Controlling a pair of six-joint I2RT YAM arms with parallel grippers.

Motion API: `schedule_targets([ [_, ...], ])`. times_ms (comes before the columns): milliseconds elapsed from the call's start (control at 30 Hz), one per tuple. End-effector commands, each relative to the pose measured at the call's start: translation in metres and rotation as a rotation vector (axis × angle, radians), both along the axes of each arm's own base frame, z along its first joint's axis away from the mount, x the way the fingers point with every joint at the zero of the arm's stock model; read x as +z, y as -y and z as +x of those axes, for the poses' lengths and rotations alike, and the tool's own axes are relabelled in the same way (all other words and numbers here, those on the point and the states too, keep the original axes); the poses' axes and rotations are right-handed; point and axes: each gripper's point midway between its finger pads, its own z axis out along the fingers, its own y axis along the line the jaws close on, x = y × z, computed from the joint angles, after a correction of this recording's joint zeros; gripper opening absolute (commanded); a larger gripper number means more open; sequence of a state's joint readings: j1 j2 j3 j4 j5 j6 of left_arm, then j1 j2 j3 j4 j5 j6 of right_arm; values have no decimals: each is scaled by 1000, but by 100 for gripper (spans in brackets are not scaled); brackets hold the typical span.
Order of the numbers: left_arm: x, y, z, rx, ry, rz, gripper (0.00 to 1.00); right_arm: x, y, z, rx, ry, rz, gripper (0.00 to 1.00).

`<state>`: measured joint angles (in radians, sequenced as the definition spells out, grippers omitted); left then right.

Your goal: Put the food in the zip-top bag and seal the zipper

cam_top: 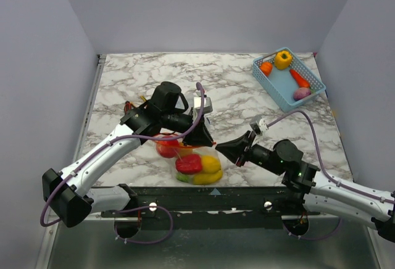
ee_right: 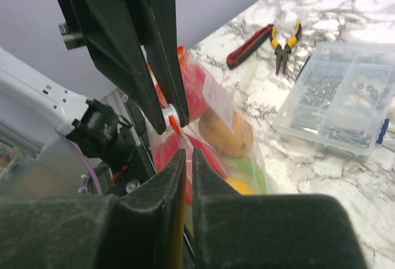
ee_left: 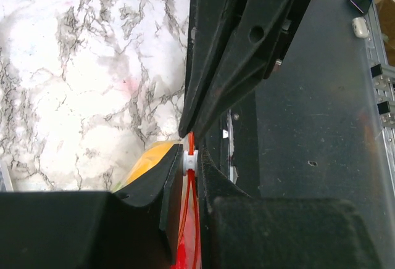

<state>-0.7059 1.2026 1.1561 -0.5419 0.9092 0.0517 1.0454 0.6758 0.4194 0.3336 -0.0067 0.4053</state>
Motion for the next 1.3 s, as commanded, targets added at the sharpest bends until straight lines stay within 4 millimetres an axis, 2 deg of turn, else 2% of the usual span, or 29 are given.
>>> schedule_targets([
  [0, 16, -1, -4, -12, 8, -36, 0, -15, 0, -3, 27, 13, -127, 18],
  [133, 17, -2, -4, -4, 14, -44, 0, -22, -7, -9, 82, -5, -162, 47],
  [233, 16, -1, -4, -11, 3, -39, 0, -30, -19, -12, 135, -24, -196, 63],
  [300, 15, -1, -4, -12, -1, -37, 0, -36, -27, -10, 150, -39, -229, 69],
  [400, 17, -2, -5, -12, 6, -41, 0, -28, -38, -10, 181, -30, -209, 69],
  [533, 19, -3, -7, -14, 18, -50, 0, -12, -42, -9, 181, 2, -124, 64],
  [700, 23, 0, -11, -43, -3, -73, 0, -7, -44, -14, 203, 21, -75, 46],
  [767, 23, 1, -9, -40, -7, -73, 0, -9, -42, -10, 179, 19, -82, 34],
  [833, 21, 2, -6, -25, -12, -57, 0, -8, -38, -7, 153, 24, -77, 15],
  [867, 21, 2, -5, -10, -32, -46, 0, -8, -35, -5, 135, 28, -72, 3],
  [933, 24, 1, -4, 12, -37, -42, 0, -9, -29, -3, 105, 32, -56, 1],
  [967, 24, 1, -3, 24, -35, -43, 3, -8, -27, -2, 97, 39, -44, 0],
  [1033, 23, 0, -1, 47, -27, -48, 10, -9, -27, -3, 104, 46, -44, 0],
  [1167, 15, -1, 3, 64, -22, -32, 12, -13, -30, -1, 100, 29, -53, 0],
  [1267, 14, -1, 3, 65, -5, -34, 25, -16, -31, -1, 99, 18, -45, 0],
])
